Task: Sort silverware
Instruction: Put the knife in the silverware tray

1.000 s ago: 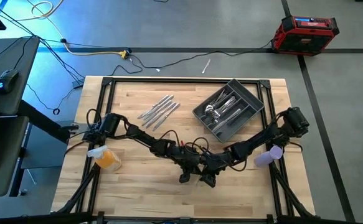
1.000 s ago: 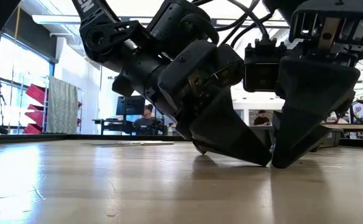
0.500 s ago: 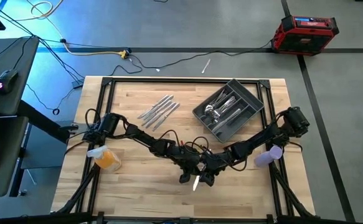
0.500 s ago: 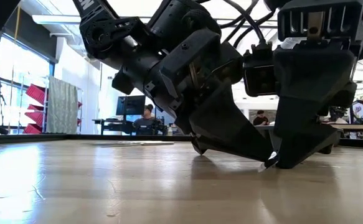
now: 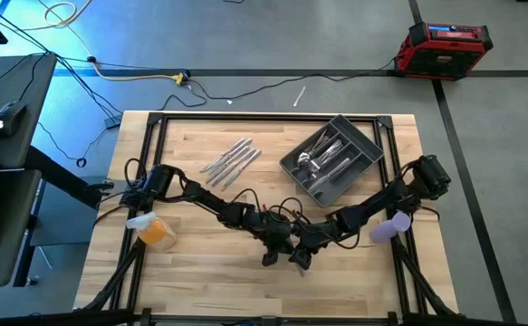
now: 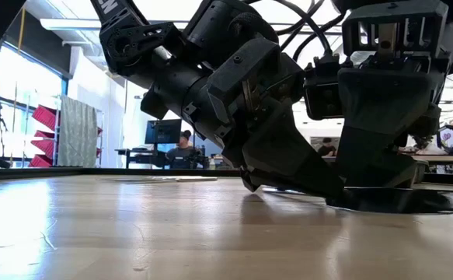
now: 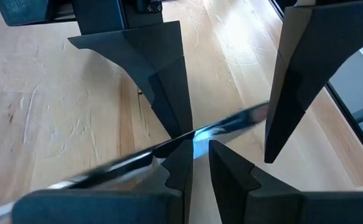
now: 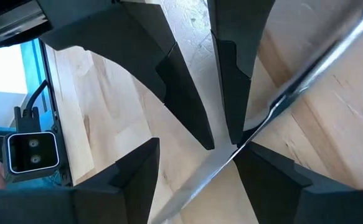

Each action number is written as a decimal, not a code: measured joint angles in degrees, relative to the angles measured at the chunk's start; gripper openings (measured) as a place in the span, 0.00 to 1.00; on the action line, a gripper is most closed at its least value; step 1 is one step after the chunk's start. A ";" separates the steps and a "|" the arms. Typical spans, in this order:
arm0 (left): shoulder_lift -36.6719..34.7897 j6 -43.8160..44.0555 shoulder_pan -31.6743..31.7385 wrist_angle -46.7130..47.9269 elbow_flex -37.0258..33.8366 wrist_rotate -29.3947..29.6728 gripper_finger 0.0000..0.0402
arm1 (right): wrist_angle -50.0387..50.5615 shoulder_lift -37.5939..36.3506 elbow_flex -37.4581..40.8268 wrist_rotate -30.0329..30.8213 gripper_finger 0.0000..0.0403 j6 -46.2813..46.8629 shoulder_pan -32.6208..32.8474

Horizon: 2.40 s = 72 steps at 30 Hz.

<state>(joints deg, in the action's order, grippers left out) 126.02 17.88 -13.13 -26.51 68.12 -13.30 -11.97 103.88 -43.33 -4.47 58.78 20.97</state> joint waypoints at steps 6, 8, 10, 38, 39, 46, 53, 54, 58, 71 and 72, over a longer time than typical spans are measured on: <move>-0.09 -0.43 0.37 -0.27 0.00 -0.18 0.09 | 0.29 0.02 0.09 0.00 0.43 -0.88 -0.01; -0.09 -0.42 0.41 -0.31 0.00 -0.20 0.09 | 0.35 0.02 0.11 0.02 0.37 -2.17 0.15; -0.18 -0.51 0.75 -0.72 0.03 -0.53 0.09 | 0.48 0.07 0.11 0.22 0.29 -2.77 0.28; -11.77 -19.38 -1.70 34.86 0.28 9.60 0.28 | 8.17 0.07 -4.16 0.01 0.00 -13.52 0.33; -11.50 -19.42 -1.70 34.96 0.28 8.77 0.31 | 8.45 0.07 -4.20 0.02 0.00 -13.77 0.33; -11.43 -19.09 -1.79 36.67 0.28 9.36 0.39 | 9.66 0.02 -4.31 0.02 0.00 -13.84 0.35; -10.02 -18.13 -1.46 38.51 0.56 9.59 0.29 | 9.60 -0.02 -4.31 0.40 0.00 -13.86 0.39; -10.00 -17.99 -1.46 38.59 0.55 9.57 0.27 | 9.54 -0.02 -4.31 0.39 0.00 -13.86 0.39; -9.89 -16.55 -1.46 38.84 0.52 10.39 0.14 | 9.44 -0.04 -4.31 0.39 0.00 -13.86 0.42; -9.76 -22.06 -3.97 39.42 0.34 17.54 0.01 | 6.87 -0.37 -4.20 -2.68 0.00 -23.29 0.92; -9.74 -22.79 -4.29 39.21 0.33 18.31 0.01 | 6.59 -0.37 -4.20 -2.91 0.01 -25.23 1.07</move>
<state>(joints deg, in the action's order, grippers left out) 116.28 -4.91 -17.41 12.70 68.45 5.01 -5.37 103.50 -47.53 -7.38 33.55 22.04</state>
